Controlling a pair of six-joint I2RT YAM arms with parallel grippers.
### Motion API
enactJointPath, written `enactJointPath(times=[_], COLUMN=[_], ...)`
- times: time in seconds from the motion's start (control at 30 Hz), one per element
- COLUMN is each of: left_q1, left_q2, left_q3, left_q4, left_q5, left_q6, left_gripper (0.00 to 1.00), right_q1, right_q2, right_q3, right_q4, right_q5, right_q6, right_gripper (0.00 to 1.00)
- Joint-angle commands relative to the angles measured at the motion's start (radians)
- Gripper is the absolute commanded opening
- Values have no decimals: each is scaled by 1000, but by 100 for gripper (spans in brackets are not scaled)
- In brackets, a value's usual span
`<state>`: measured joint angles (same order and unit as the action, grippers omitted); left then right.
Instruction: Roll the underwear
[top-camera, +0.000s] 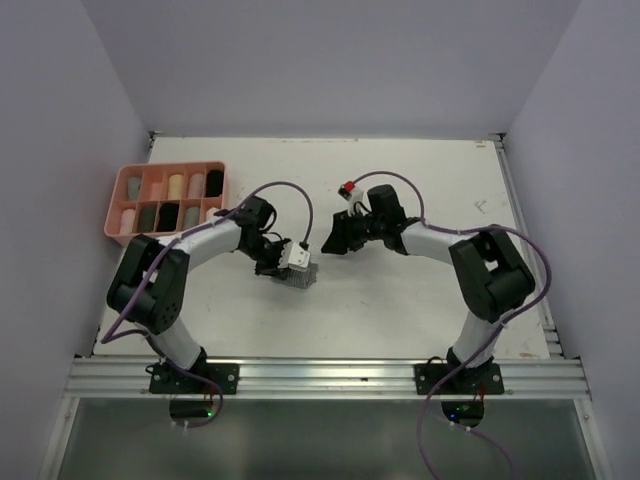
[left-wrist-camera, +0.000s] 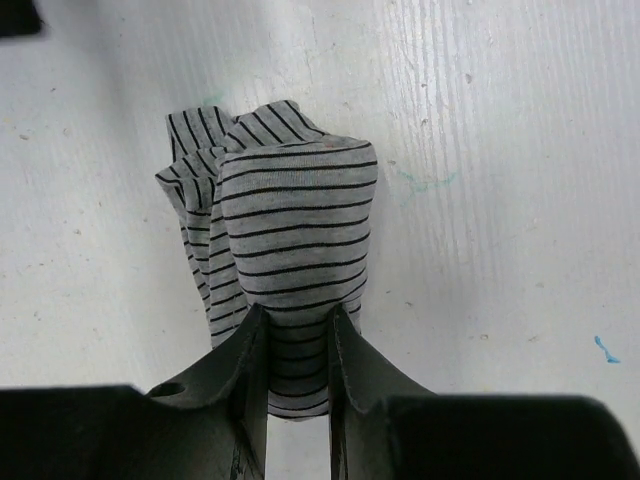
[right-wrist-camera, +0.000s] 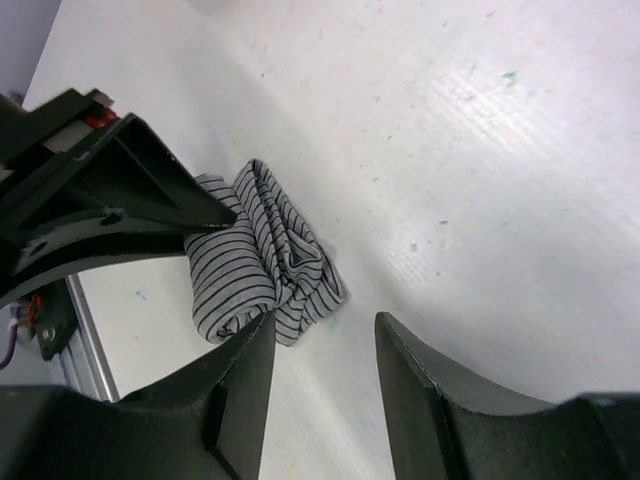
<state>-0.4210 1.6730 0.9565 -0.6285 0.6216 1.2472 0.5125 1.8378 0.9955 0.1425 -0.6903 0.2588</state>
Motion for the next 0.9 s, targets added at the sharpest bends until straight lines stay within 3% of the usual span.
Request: enactJointPath(times=[0.0, 0.23, 0.4, 0.6, 0.87], left_q1=[5, 5, 5, 7, 7], left_q2=[145, 344, 455, 531, 565], left_q3=[-10, 218, 335, 409, 438], left_q4=[-230, -384, -447, -470, -476], left_q5=[-151, -92, -76, -89, -79], left_q6=[-35, -107, -114, -112, -109], left_gripper=[8, 9, 10, 11, 21], right_q1=[-3, 50, 210, 382, 526], right_q2=[-161, -487, -623, -568, -342], right_q3=[-50, -204, -236, -172, -69], right_q4=[42, -15, -138, -261, -186], right_q5=[132, 247, 428, 583, 669], right_q6=[2, -73, -252, -449, -607], right_gripper=[48, 47, 48, 53, 52])
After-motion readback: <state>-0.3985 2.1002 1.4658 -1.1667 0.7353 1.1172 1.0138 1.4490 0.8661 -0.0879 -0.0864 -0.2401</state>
